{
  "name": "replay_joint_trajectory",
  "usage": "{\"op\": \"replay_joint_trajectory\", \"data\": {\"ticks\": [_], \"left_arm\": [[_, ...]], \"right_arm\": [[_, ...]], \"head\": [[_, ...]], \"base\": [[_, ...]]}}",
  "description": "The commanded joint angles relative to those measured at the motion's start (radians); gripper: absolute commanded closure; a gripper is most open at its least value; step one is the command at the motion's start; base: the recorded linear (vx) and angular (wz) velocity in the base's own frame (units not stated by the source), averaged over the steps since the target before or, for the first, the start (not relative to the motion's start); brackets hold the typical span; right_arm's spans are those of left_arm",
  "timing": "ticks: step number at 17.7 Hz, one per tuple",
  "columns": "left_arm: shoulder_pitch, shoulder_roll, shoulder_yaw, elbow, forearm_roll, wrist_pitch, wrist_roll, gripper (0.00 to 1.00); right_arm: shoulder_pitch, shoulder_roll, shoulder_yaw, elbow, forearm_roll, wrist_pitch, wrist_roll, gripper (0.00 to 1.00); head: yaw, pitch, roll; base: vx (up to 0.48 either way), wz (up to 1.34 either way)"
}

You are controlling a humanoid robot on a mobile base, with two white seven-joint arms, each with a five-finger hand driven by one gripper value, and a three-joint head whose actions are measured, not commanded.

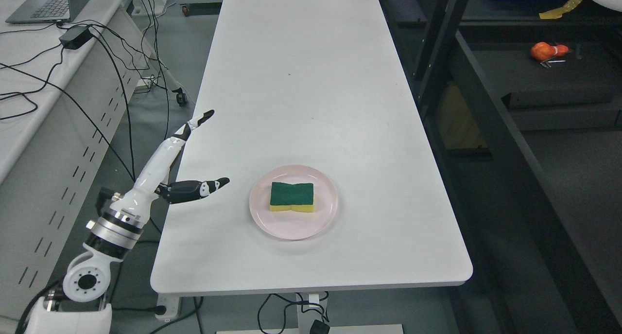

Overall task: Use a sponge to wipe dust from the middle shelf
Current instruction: 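Reach the left hand toward the green-and-yellow sponge on the pink plate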

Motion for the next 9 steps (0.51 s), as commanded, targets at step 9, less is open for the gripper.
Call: {"op": "replay_joint_trajectory", "data": {"ticks": [9], "left_arm": [[-0.41, 0.252, -0.571, 0.185, -0.669, -0.119, -0.171, 0.06]], "right_arm": [[0.0, -0.017, 0.001, -0.017, 0.0, 0.001, -0.001, 0.0]], "head": [[0.0, 0.0, 0.0]], "base": [[0.0, 0.0]]}}
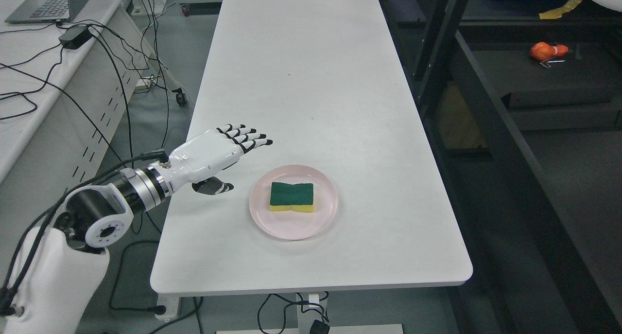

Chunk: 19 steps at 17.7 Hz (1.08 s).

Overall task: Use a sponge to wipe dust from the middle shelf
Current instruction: 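Reach the left hand toward the green-and-yellow sponge on the pink plate, then close the left hand around the sponge on the plate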

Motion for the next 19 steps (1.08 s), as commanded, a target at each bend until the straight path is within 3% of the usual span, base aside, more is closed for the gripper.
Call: {"op": "replay_joint_trajectory", "data": {"ticks": [1, 8, 19], "left_arm": [[-0.174, 0.082, -0.35, 0.151, -0.164, -0.033, -0.016, 0.06], [-0.184, -0.085, -0.424, 0.237, -0.199, -0.053, -0.012, 0.07], [-0.187, -0.153, -0.43, 0.261, -0.219, -0.047, -0.021, 0.13]], "right_arm": [[0.0, -0.017, 0.001, -0.017, 0.0, 0.001, -0.004, 0.0], [0.0, -0.017, 0.0, -0.017, 0.0, 0.001, -0.004, 0.0], [0.0, -0.017, 0.0, -0.017, 0.0, 0.001, -0.004, 0.0]], "head": [[0.0, 0.0, 0.0], [0.0, 0.0, 0.0], [0.0, 0.0, 0.0]], "base": [[0.0, 0.0], [0.0, 0.0], [0.0, 0.0]]}}
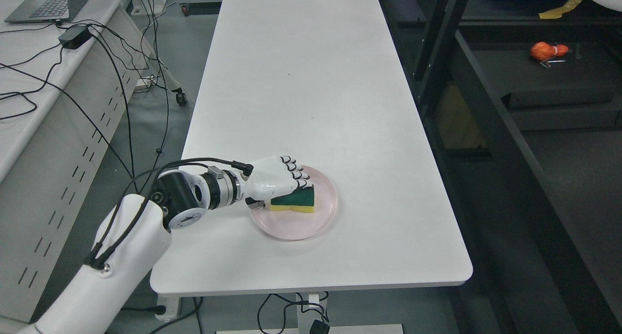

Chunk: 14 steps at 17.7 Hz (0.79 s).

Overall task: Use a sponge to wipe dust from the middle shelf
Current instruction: 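Close the left hand around the sponge on the plate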

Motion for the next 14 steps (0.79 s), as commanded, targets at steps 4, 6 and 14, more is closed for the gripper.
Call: {"op": "replay_joint_trajectory", "data": {"ticks": [4, 6, 14], "left_arm": [[0.004, -0.068, -0.05, 0.053, -0.009, 0.003, -0.008, 0.26], [0.0, -0.08, -0.007, 0.05, -0.006, 0.003, -0.008, 0.35], [0.013, -0.137, 0.327, 0.039, 0.141, -0.046, -0.008, 0.85]], "right_arm": [[0.0, -0.017, 0.0, -0.017, 0.0, 0.001, 0.0, 0.0], [0.0, -0.017, 0.0, -0.017, 0.0, 0.001, 0.0, 0.0], [0.0, -0.017, 0.001, -0.017, 0.0, 0.001, 0.0, 0.0]], "head": [[0.0, 0.0, 0.0], [0.0, 0.0, 0.0], [0.0, 0.0, 0.0]], "base": [[0.0, 0.0], [0.0, 0.0], [-0.001, -0.01]]}}
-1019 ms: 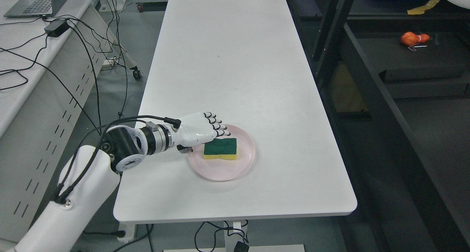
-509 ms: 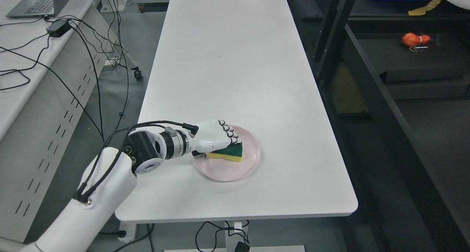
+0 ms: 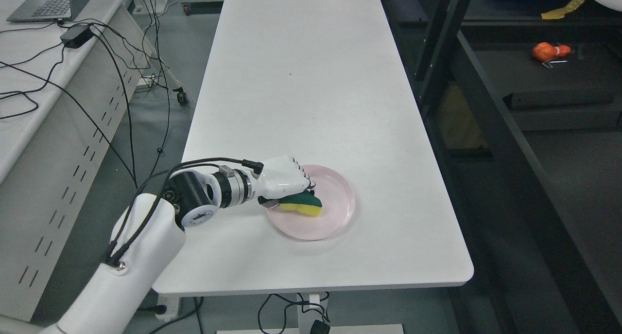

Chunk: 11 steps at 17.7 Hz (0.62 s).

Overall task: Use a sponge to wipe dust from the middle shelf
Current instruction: 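Lift the sponge off the plate with the left hand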

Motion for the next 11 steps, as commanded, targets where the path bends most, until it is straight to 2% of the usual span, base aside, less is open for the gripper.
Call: {"op": "replay_joint_trajectory", "data": {"ticks": [1, 2, 5, 7, 9, 11], "left_arm": [[0.004, -0.073, 0.277, 0.003, 0.165, -0.041, 0.008, 0.92], [0.004, -0.09, 0.317, 0.003, 0.242, -0.055, 0.007, 0.99], [0.017, -0.139, 0.411, 0.003, 0.428, -0.051, 0.001, 1.0], [0.023, -0.211, 0.495, 0.003, 0.57, -0.025, -0.001, 1.0], [0.024, -0.219, 0.57, -0.014, 0.752, 0.065, 0.001, 1.0], [0.053, -0.219, 0.58, -0.04, 0.966, 0.182, 0.014, 1.0]], "right_arm": [[0.0, -0.017, 0.001, -0.017, 0.0, 0.001, 0.0, 0.0], [0.0, -0.017, 0.0, -0.017, 0.0, 0.001, 0.0, 0.0], [0.0, -0.017, 0.001, -0.017, 0.0, 0.001, 0.0, 0.0], [0.0, -0.017, 0.0, -0.017, 0.0, 0.001, 0.0, 0.0], [0.0, -0.017, 0.0, -0.017, 0.0, 0.001, 0.0, 0.0], [0.0, -0.017, 0.0, -0.017, 0.0, 0.001, 0.0, 0.0]], "head": [[0.0, 0.0, 0.0], [0.0, 0.0, 0.0], [0.0, 0.0, 0.0], [0.0, 0.0, 0.0], [0.0, 0.0, 0.0], [0.0, 0.0, 0.0]], "base": [[-0.004, -0.06], [0.0, 0.0], [0.0, 0.0], [0.0, 0.0], [0.0, 0.0], [0.0, 0.0]]}}
